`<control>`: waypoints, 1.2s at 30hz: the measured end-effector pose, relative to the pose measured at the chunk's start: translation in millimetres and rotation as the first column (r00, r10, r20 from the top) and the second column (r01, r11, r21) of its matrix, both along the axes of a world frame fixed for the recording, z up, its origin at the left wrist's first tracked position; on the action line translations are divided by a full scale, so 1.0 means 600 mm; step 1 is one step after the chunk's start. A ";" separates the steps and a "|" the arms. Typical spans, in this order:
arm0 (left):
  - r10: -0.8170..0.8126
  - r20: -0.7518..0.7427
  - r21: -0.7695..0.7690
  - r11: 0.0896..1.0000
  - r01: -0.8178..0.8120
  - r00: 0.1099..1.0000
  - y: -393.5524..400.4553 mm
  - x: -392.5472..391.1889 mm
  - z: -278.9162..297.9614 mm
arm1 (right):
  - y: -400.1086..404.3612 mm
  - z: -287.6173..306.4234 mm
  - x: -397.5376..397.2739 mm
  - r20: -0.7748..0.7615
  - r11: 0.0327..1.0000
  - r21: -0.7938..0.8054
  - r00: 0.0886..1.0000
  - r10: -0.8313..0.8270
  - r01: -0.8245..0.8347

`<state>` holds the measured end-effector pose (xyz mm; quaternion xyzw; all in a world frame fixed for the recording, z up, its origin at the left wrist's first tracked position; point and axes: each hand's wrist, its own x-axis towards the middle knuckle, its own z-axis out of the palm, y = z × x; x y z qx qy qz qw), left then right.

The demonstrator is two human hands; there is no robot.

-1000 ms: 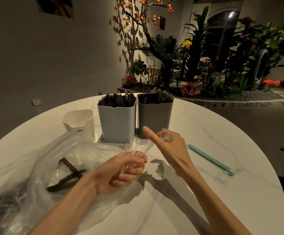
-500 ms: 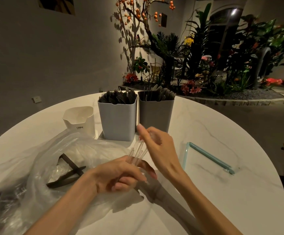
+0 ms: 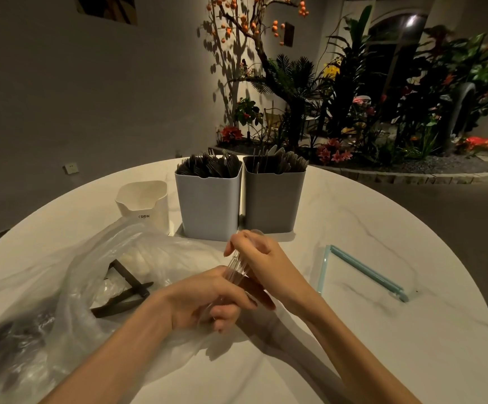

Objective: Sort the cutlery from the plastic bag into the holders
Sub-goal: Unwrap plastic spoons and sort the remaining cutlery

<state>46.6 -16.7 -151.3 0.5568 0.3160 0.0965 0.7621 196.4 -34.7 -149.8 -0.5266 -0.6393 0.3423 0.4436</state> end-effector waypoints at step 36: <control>0.337 0.268 0.104 0.921 -0.375 0.903 0.019 0.008 -0.004 | 0.026 -0.038 -0.009 -0.363 0.840 -0.212 0.758 -0.543 0.500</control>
